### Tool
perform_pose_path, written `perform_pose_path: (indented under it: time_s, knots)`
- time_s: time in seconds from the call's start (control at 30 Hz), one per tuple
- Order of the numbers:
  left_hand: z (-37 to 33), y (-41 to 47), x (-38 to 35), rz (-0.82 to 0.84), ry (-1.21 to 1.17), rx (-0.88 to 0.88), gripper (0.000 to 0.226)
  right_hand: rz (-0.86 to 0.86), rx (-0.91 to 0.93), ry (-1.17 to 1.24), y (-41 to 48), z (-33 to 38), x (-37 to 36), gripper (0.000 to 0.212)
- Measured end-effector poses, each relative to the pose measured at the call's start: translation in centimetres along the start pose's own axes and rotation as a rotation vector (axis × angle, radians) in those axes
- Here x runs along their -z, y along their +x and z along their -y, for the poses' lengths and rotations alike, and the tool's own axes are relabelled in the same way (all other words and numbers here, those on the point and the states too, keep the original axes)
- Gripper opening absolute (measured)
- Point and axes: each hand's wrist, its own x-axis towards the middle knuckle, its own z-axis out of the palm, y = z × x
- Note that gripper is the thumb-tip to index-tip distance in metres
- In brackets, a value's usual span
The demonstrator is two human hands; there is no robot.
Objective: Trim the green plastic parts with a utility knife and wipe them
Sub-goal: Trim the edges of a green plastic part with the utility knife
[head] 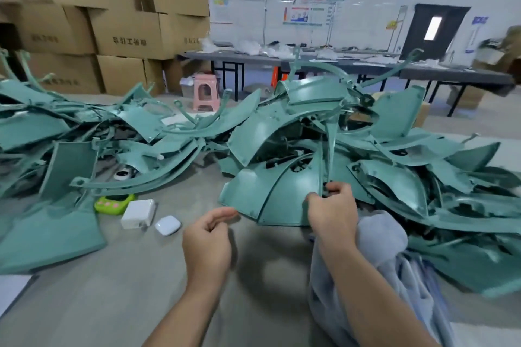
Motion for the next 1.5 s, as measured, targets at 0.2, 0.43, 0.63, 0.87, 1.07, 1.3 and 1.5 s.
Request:
perform_pose_path:
  time_s: [0.2, 0.43, 0.63, 0.87, 1.07, 1.3, 1.5]
  knots:
    - [0.6, -0.6, -0.1, 0.058, 0.101, -0.076, 0.047, 0.069, -0.045, -0.084, -0.7, -1.0, 0.2, 0.044]
    - [0.0, -1.3, -0.1, 0.447, 0.433, -0.27, 0.055, -0.025, 0.266, -0.012, -2.5, 1.2, 6.7, 0.059]
    - [0.9, -0.7, -0.5, 0.626, 0.562, -0.283, 0.066, 0.109, 0.452, 0.204, -6.2, -0.6, 9.7, 0.035]
    - [-0.2, -1.8, 0.0, 0.459, 0.214, -0.184, 0.036, 0.474, -0.152, 0.782, -6.2, -1.6, 8.6, 0.029]
    - [-1.2, -3.5, 0.0, 0.553, -0.552, 0.255, 0.044, 0.367, 0.275, 0.016, -7.3, -2.7, 6.2, 0.013]
    - [-2.9, -1.8, 1.0, 0.501, -0.841, 0.465, 0.04, 0.375, 0.417, -0.221, -8.1, -2.9, 6.5, 0.045]
    - [-3.1, -0.3, 2.1, 0.393, -1.098, 0.626, 0.05, 0.195, 0.499, -0.597, -6.0, -2.9, 8.4, 0.017]
